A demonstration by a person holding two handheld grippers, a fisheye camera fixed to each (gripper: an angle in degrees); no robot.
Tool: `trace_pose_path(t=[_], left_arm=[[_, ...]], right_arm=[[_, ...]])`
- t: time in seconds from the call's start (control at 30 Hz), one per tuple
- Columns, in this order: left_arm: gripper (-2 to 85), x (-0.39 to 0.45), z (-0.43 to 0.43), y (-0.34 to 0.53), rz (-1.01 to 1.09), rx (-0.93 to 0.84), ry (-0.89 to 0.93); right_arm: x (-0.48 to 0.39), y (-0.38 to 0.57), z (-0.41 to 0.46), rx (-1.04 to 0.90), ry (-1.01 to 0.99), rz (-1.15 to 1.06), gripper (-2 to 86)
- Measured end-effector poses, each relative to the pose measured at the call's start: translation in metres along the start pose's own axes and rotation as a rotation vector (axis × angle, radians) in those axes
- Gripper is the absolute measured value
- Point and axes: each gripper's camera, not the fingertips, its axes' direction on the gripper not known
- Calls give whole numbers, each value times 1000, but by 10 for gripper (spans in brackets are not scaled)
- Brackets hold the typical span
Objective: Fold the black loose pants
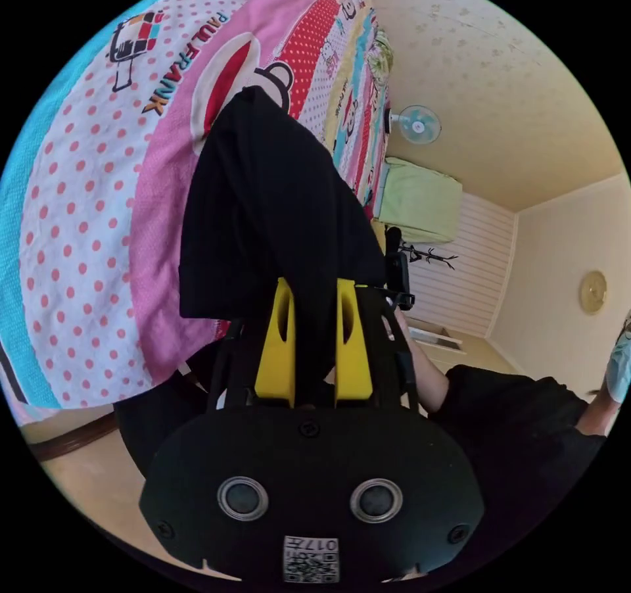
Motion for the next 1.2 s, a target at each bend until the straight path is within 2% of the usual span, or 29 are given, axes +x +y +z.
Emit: trace_pose_path(t=[0.1, 0.17, 0.23, 0.4, 0.5, 0.57, 0.6, 0.63, 0.7, 0.8, 0.87, 0.93, 1.07, 1.2], left_arm=[[94, 37, -62, 30, 45, 100, 12], [92, 61, -113, 58, 90, 251, 104], [92, 78, -153, 81, 128, 374, 94], [93, 108, -239, 131, 255, 616, -123], [102, 47, -271, 131, 15, 672, -299], [106, -39, -280, 141, -368, 630, -462], [105, -59, -278, 147, -444, 601, -458], [73, -89, -271, 161, -498, 569, -425], [30, -113, -254, 177, -475, 559, -394], [2, -131, -219, 175, -517, 439, -571], [-3, -122, -189, 139, -432, 343, -682], [-4, -102, -163, 97, -307, 266, -757], [-3, -25, -72, -3, 52, 75, -968], [4, 38, 38, -49, 334, -91, -1051]], right_arm=[[-87, 2, 16, -85, 5, -146, 48], [-161, -7, 42, -164, 3, -305, 42], [-209, -17, 64, -212, -22, -407, 41], [-291, -50, 132, -294, -115, -597, 49], [-283, -94, 179, -294, 16, -468, 79], [-248, -116, 189, -273, 181, -290, 124], [-242, -114, 185, -267, 198, -271, 124], [-235, -106, 173, -258, 205, -261, 125], [-228, -82, 144, -245, 224, -289, 112], [-209, -30, 75, -169, 422, -253, 79], [-197, 15, 10, -63, 567, -189, 43], [-194, 50, -41, 55, 613, -134, 25], [-204, 132, -144, 397, 612, -40, 10], [-203, 194, -201, 604, 667, 67, 9]])
